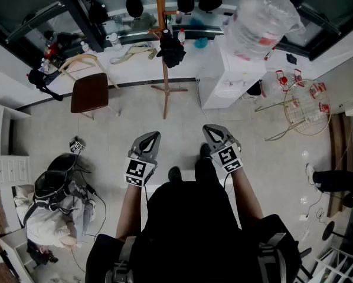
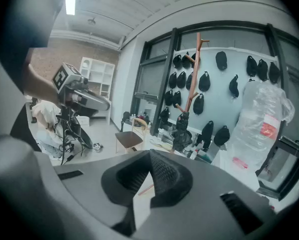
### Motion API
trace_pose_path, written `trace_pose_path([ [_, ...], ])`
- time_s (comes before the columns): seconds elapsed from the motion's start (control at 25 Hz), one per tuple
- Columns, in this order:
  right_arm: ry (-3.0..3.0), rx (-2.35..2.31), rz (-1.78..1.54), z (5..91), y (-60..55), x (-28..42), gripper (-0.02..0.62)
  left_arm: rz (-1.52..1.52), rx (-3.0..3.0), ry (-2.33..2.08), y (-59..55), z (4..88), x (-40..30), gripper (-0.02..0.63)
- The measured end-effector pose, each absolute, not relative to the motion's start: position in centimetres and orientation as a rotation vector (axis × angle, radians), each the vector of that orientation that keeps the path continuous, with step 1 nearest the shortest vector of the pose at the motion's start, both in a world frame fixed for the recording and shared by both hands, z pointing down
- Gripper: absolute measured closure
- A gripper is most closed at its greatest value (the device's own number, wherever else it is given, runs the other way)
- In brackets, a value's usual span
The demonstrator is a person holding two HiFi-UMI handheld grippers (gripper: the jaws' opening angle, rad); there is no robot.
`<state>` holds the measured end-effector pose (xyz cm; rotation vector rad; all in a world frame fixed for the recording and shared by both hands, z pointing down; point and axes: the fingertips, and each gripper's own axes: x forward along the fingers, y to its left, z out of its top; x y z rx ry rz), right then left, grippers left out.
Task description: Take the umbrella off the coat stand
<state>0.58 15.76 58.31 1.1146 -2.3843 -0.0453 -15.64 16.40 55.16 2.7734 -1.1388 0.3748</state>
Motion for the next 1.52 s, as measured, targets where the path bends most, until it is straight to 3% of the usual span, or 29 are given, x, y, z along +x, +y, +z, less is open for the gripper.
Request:
trace_pose_path([
  [0.84,-2.382,1.215,-0.046,57.8,17.7,1.0,0.592,0.384,2.842,-1.056,18.5,54.1,-14.9,0.593],
  [1.52,-2.402,1.240,-0.064,57.9,18.4,2.1,0.478,0.428,2.871,-1.013,18.7,54.2,-13.4,0.488],
])
